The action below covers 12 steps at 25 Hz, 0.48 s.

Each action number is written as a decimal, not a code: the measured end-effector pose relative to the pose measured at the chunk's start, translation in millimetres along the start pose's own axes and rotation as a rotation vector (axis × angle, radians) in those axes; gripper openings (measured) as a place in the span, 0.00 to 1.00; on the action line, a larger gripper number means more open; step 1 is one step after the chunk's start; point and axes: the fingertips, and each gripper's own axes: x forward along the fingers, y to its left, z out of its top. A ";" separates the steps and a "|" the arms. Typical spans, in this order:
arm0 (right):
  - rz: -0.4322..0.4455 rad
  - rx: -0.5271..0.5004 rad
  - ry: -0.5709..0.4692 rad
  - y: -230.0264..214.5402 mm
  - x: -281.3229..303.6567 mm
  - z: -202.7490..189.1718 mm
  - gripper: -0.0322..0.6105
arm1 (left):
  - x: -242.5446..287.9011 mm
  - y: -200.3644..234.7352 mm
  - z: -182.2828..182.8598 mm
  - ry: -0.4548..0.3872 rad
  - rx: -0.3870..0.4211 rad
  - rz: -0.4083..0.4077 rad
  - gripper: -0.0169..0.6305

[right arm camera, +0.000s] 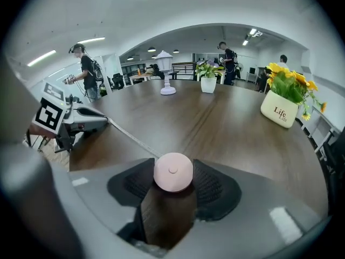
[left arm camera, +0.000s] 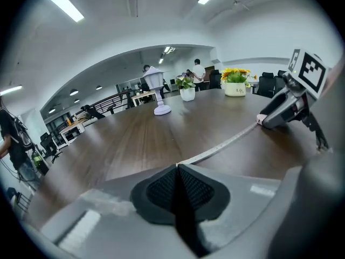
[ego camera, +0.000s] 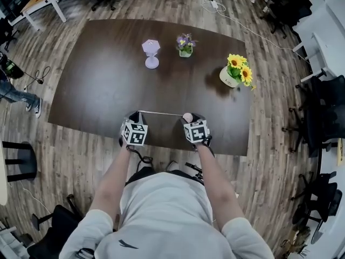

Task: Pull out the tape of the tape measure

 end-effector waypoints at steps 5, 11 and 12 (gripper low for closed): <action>0.008 0.001 -0.005 0.4 1.6 0.0 0.40 | 0.9 0.6 0.0 0.000 -0.001 0.000 0.05; 0.017 0.004 -0.020 -0.3 1.8 -1.4 0.40 | -0.2 1.9 -0.4 -0.001 -0.022 0.010 0.06; 0.021 0.006 -0.022 -0.1 1.0 -1.9 0.41 | -0.6 2.6 -0.4 -0.003 -0.038 0.016 0.07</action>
